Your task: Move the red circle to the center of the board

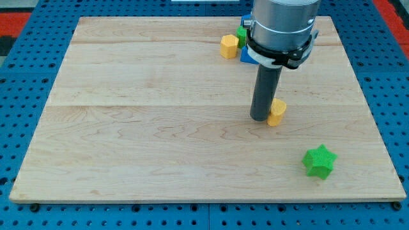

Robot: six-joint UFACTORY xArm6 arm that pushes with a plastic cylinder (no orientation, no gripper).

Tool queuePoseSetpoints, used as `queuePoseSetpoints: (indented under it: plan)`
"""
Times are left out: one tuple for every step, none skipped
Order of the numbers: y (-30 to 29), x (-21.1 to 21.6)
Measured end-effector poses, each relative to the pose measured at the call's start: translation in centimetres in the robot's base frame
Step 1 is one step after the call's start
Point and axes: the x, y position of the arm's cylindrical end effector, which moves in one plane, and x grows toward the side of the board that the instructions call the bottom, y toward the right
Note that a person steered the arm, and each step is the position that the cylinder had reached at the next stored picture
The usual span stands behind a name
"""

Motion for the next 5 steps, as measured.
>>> queuePoseSetpoints:
  plan:
    - [2.0,-4.2]
    - [9.1,-8.6]
    - [9.0,-10.5]
    - [9.0,-12.2]
    - [7.9,-15.1]
